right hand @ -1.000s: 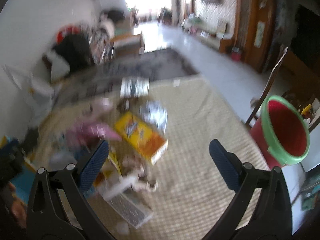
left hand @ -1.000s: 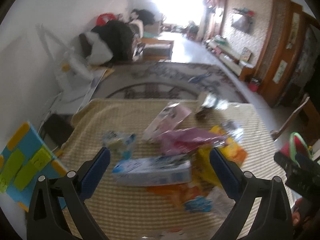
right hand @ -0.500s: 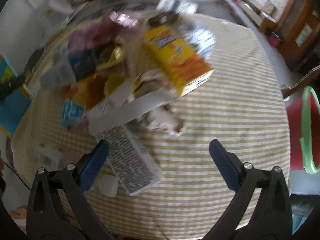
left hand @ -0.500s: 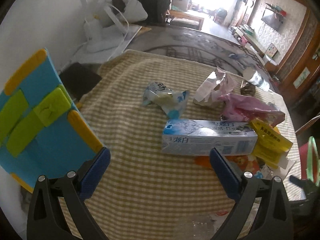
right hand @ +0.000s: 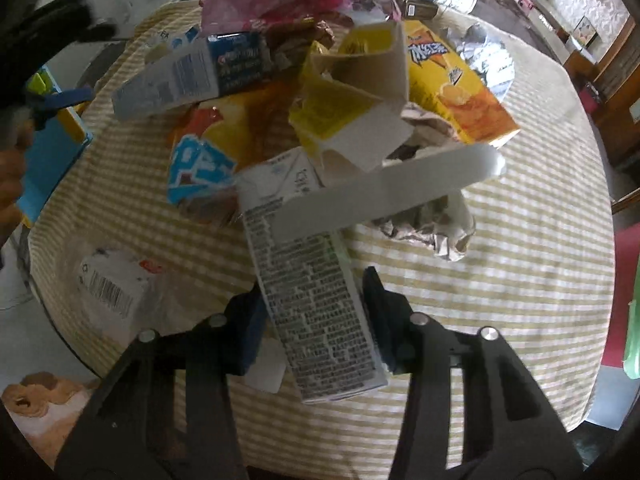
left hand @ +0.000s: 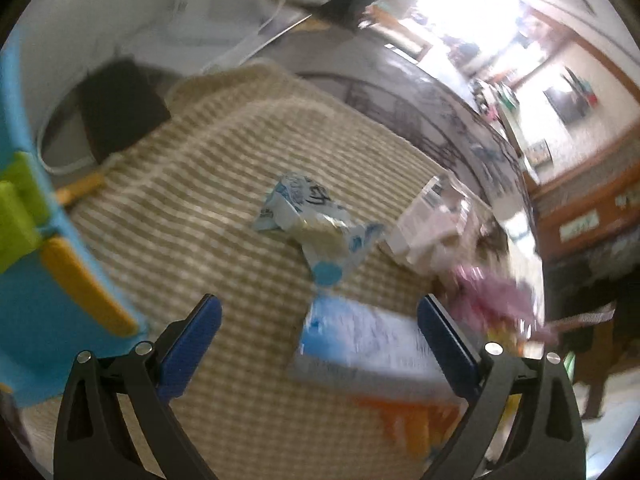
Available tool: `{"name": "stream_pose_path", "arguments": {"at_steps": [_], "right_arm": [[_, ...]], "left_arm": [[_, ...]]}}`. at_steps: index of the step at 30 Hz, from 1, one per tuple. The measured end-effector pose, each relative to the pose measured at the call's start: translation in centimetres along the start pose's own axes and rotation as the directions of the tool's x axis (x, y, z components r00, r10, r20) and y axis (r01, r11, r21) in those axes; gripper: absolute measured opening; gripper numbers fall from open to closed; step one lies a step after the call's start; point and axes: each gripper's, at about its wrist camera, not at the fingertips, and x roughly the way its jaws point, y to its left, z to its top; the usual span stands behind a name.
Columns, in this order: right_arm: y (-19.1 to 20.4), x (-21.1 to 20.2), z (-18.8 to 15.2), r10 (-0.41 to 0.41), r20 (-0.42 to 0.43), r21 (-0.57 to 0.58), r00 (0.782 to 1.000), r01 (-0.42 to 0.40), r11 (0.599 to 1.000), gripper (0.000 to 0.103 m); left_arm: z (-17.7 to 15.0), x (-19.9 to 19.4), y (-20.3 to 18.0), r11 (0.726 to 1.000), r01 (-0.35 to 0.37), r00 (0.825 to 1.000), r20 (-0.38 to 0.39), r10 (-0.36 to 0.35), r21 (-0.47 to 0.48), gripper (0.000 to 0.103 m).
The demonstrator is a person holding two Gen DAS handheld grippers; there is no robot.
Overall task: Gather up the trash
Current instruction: 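Reach the right gripper down and grasp the white drink carton, then drop the carton into the red bucket with the right gripper while the left drops a milk carton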
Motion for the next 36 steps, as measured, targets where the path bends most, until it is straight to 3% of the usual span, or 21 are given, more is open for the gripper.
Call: {"name": "stream_pose_path", "arguments": {"at_steps": [3,7,12,14,15,16,21,28,32,34,35,36], "right_arm": [[-0.2,-0.3,-0.1,0.013,0.008,0.018,1.000,-0.013,1.000,0.044],[-0.7,0.0,-0.6,0.029,0.014,0.033,0.999,-0.029,0.999,0.044],[-1.4,-0.8,-0.7,0.030,0.043,0.037,0.999,-0.031,0.999,0.042],[-2.1,-1.9,-1.3,0.028,0.062,0.034,0.998,-0.031,0.999,0.040],[-2.2,-2.4,-1.3,0.026,0.077,0.033,0.997,-0.029,0.999,0.039],[-2.3,-2.6,-1.1,0.026,0.086,0.033,0.996,-0.029,0.999,0.038],[-3.1,-4.1,-0.9,0.010,0.145,0.043,0.989,-0.016,0.999,0.037],[-4.7,-6.7,-0.5,-0.020,0.249,0.104,0.968,-0.006,0.995,0.036],[-4.9,-6.6,-0.3,-0.025,0.249,0.125,0.968,-0.006,0.992,0.036],[-5.0,-6.9,-0.7,-0.032,0.253,0.128,0.967,0.000,0.992,0.036],[-4.9,-7.0,-1.0,-0.035,0.256,0.131,0.966,0.002,0.991,0.036],[-5.0,-7.0,-1.1,-0.037,0.259,0.135,0.965,0.001,0.991,0.036]], "left_arm": [[1.6,2.0,0.8,0.995,0.015,0.999,-0.036,-0.019,-0.094,0.082],[3.1,4.0,0.4,0.994,-0.012,0.999,-0.054,0.006,-0.107,0.071],[3.3,5.7,-0.3,0.994,0.028,0.994,-0.099,-0.038,-0.101,0.033],[3.0,5.2,-0.9,0.996,0.031,0.995,-0.087,-0.038,-0.082,0.026],[2.8,4.8,-1.4,0.997,0.044,0.996,-0.075,-0.049,-0.063,0.002],[2.8,4.4,-1.6,0.998,0.050,0.996,-0.067,-0.053,-0.046,0.000],[1.3,1.2,-3.6,0.996,0.025,0.999,0.041,-0.029,0.085,0.000],[-0.5,-3.0,-6.2,0.971,0.026,0.986,0.152,-0.064,0.237,0.000],[0.3,-2.5,-4.1,0.980,0.024,0.992,0.119,-0.048,0.196,0.002],[0.7,-2.3,-2.8,0.987,-0.007,0.989,0.146,-0.016,0.159,0.035],[0.6,-2.5,-2.1,0.988,-0.015,0.987,0.161,-0.010,0.151,0.057],[1.0,-2.3,-1.5,0.991,-0.020,0.983,0.181,-0.005,0.135,0.060]]}}
